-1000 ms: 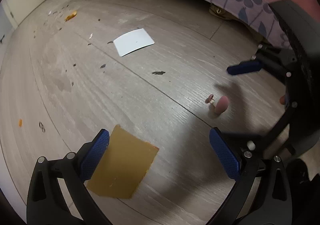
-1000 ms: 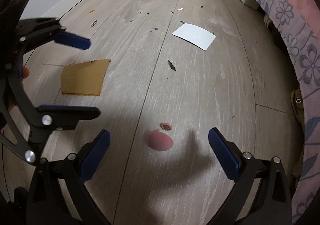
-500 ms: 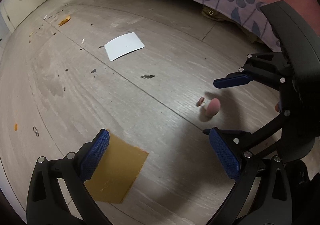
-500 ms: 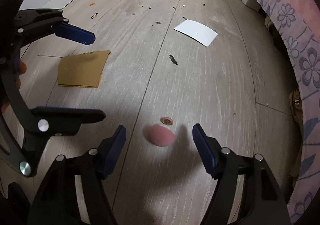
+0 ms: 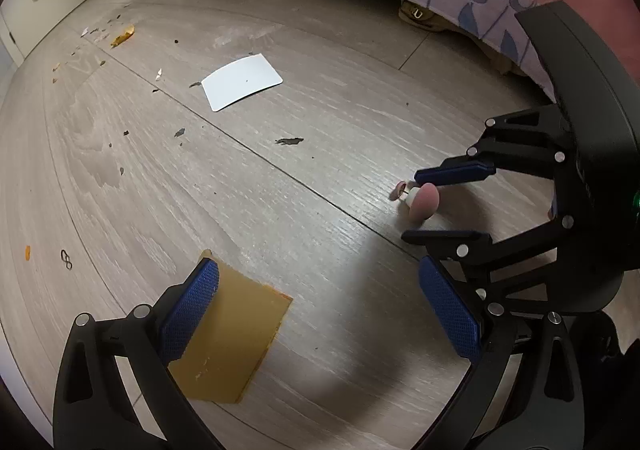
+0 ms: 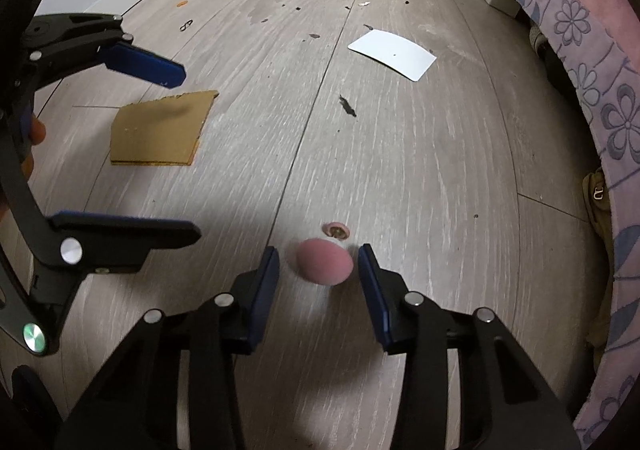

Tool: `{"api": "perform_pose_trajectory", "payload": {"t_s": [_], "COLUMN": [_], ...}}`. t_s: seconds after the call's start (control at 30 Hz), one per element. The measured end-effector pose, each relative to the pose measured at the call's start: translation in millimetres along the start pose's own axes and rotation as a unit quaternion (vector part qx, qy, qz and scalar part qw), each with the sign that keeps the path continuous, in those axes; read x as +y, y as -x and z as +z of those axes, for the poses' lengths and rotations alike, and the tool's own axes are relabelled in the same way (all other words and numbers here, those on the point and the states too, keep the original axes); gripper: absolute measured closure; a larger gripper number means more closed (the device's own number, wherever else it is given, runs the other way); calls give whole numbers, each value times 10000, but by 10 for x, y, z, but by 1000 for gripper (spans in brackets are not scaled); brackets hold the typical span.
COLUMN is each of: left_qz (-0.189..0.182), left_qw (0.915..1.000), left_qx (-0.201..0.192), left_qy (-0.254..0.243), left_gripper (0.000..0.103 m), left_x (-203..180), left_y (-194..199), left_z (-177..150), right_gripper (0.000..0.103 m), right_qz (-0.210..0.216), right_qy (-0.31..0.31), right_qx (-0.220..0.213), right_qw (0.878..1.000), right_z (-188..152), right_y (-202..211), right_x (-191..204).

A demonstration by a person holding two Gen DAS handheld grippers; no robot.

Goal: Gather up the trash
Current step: 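Close the right tool on the pink scrap and lift it, then lower the left tool over the brown cardboard and close on it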

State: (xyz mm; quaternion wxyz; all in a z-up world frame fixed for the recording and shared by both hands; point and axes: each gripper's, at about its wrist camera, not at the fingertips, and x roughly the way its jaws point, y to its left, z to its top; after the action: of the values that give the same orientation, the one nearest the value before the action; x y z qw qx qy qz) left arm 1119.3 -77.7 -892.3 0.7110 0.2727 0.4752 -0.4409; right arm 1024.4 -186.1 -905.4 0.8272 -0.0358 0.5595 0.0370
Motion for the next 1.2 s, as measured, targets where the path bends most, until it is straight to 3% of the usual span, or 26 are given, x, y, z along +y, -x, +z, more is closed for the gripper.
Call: {"api": "perform_pose_trajectory", "payload": {"t_s": [0.13,0.27,0.77,1.2], "left_qz": [-14,-11,93,428], "left_qw": [10000,10000,9999,9961], "left_qx": [9,18,43,153], "left_qy": [-10,-16,55,751], "left_gripper": [6,6,6,6], "left_x": [-1,-4,58,495], "left_y": [-3,-2,22,110], "left_z": [-1,-10,-87,-440], "right_gripper": [65,78,78,78], "right_qz": [26,94,224,489], "right_qy": [-40,21,41,171], "right_qx": [-30,-50,-84,-205], "right_qw": [10000,9999,9997,9984], "right_z": [12,3,50,224], "right_y": [-6,6,30,10], "right_x": [-8,18,42,275]}}
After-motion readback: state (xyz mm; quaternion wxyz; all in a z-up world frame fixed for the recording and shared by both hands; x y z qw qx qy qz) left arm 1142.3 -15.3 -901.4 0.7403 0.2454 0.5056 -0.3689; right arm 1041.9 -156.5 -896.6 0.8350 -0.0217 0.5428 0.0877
